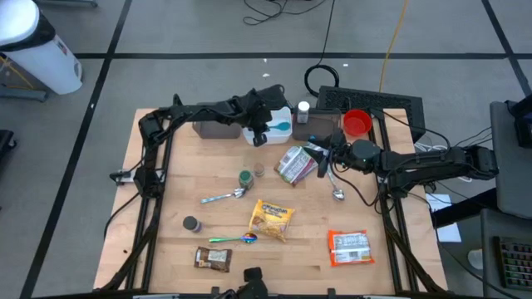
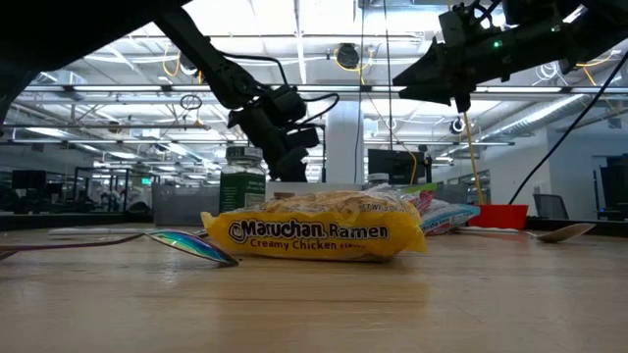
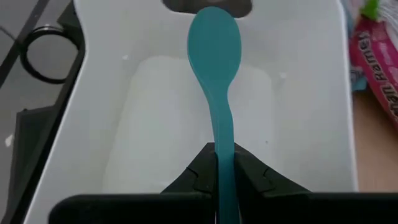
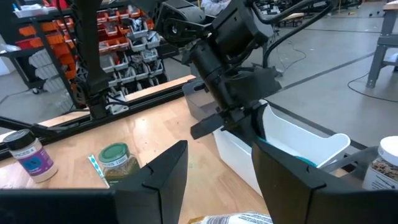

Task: Pick & Place Food Item
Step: Put the blue baby spoon into the white bin

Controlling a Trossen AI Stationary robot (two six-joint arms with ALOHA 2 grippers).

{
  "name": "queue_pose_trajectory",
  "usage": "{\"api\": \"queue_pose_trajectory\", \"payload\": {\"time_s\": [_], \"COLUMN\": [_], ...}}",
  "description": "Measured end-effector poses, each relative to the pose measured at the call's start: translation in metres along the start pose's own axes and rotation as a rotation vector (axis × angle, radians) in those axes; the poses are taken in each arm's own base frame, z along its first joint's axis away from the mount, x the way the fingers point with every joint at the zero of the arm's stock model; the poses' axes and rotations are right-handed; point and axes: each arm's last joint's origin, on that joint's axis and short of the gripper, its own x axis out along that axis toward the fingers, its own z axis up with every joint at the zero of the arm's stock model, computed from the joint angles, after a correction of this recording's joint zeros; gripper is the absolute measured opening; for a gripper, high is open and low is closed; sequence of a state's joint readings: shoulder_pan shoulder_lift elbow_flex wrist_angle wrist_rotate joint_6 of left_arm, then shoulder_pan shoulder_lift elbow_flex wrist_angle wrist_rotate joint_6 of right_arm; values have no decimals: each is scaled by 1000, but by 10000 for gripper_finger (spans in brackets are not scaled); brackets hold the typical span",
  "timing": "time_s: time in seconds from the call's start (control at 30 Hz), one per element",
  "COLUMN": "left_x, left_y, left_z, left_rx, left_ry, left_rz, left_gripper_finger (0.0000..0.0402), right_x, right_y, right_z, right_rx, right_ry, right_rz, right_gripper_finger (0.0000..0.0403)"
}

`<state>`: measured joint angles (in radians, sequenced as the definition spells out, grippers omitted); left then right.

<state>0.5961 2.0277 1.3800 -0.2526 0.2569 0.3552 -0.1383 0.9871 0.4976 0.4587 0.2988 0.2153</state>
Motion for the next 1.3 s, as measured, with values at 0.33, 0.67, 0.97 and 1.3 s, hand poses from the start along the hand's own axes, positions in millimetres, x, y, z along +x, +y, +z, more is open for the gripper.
{"api": "queue_pose_trajectory", "payload": {"time_s": [0.33, 0.67, 0.97, 1.3], "left_x": [-1, -3, 5, 22], "left_y": [3, 9, 11, 19], "left_z": [-1, -7, -4, 12], "left_rx": [26, -22, -26, -42], "left_ry": [12, 49, 53, 159], "left_rz": [19, 20, -13, -59], "left_gripper_finger": [22, 22, 22, 29], "right_x": [0, 5, 7, 7], "right_y": [-1, -5, -5, -6], "right_z": [0, -3, -3, -4], "right_rx": [-22, -22, -16, -20], "right_ry": [-5, 3, -11, 2], "right_rz": [-22, -67, -66, -67], "right_gripper_finger": [171, 171, 171, 171]}}
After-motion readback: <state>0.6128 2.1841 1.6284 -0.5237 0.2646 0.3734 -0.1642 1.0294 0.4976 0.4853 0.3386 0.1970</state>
